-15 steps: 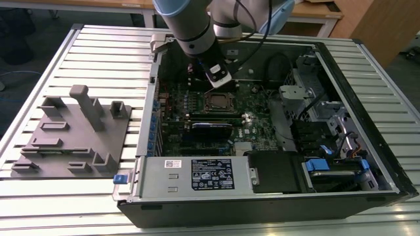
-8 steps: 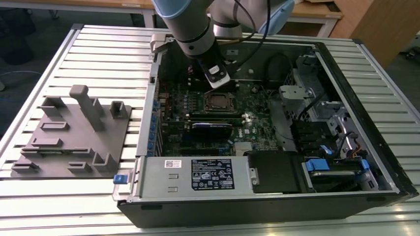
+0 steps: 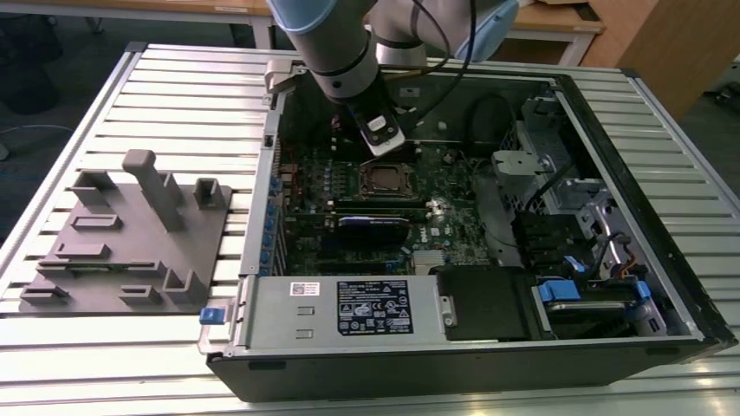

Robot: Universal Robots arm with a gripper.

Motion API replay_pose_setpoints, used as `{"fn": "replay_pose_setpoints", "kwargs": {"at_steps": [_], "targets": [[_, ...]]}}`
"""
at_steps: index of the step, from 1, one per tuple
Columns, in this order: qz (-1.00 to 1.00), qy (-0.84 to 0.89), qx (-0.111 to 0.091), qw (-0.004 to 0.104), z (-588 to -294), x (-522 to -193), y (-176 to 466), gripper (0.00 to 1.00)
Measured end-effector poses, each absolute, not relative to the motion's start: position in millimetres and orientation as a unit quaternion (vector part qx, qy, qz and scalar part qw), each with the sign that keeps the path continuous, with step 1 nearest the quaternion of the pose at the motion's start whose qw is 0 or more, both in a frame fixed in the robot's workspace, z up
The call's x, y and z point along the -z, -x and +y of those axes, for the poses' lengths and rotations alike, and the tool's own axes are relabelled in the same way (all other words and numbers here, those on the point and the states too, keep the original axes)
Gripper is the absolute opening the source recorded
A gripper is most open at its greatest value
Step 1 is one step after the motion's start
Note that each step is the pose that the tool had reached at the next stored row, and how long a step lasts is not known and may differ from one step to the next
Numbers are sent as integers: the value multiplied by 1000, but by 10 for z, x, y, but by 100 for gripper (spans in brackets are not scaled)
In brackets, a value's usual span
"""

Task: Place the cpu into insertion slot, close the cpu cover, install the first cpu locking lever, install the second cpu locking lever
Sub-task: 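Install the first cpu locking lever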

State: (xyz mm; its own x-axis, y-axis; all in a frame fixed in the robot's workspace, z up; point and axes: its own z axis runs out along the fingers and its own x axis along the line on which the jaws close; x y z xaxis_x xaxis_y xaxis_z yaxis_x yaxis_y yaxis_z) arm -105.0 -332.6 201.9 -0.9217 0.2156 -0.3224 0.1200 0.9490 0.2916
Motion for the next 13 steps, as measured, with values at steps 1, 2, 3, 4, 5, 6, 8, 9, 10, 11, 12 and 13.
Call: {"fn": "replay_pose_setpoints", "kwargs": {"at_steps": [1,2,3,4,5,6,8,9,10,11,12,13], "targets": [[971,-87,-134,178,-3326,-2010,1050,10],[971,-87,-134,179,-3326,-2000,1050,10],[971,-87,-134,179,-3325,-1990,1050,10],[971,-87,-134,179,-3324,-1980,1051,10],[971,-87,-134,180,-3323,-1970,1051,10],[971,-87,-134,180,-3321,-1959,1051,10],[970,-88,-134,181,-3314,-1943,1051,10],[970,-88,-134,181,-3308,-1937,1051,10],[970,-88,-134,181,-3300,-1932,1051,10],[970,-89,-134,181,-3294,-1929,1051,10],[970,-89,-134,181,-3289,-1925,1050,10],[970,-89,-134,181,-3287,-1922,1048,10]]}}
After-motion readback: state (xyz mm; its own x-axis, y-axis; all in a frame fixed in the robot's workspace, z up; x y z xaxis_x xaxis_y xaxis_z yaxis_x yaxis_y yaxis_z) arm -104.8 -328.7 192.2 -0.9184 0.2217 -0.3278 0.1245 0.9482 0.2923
